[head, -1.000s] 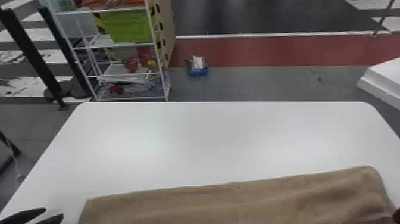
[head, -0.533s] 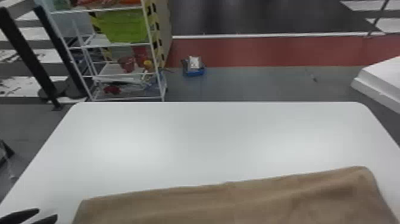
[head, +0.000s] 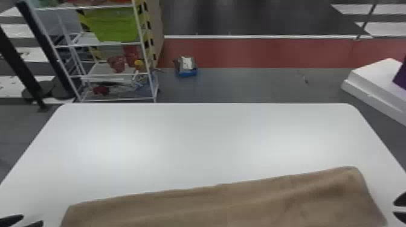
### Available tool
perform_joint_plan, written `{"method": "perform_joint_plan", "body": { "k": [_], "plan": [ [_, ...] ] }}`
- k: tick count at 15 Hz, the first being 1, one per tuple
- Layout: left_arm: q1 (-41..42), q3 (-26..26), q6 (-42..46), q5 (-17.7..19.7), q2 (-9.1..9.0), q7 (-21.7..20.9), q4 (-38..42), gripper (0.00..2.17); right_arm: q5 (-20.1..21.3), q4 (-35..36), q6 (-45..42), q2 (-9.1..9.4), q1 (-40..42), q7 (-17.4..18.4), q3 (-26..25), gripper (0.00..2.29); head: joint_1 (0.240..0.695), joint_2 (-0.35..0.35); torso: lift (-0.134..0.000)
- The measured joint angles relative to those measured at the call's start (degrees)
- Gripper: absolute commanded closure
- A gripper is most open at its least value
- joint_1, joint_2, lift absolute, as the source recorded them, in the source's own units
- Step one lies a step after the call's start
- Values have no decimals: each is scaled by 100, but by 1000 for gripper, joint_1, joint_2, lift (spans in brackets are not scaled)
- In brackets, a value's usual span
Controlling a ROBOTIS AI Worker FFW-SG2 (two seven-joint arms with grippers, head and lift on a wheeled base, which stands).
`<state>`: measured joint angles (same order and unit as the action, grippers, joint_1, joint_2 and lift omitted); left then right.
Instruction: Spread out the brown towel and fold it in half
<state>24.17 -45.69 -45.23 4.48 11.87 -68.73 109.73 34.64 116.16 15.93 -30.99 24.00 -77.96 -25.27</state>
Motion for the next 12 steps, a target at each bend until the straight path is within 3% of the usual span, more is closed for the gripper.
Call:
{"method": "perform_joint_plan", "body": {
  "k": [4, 7, 12],
  "plan": [
    [0, 13, 9, 0, 0, -7, 3, 22, -604, 36, 1347, 65, -343, 0, -76, 633, 695, 23, -124],
    [5, -23, 13, 4, 7, -9, -13, 22, -471, 38, 1455, 40, -328, 0, -50, 633, 695, 17, -124],
    [1, -6, 27, 40, 27, -9, -9, 22, -372, -593, 1422, 65, -709, 0, 208, 640, 695, 6, -124]
  ]
}}
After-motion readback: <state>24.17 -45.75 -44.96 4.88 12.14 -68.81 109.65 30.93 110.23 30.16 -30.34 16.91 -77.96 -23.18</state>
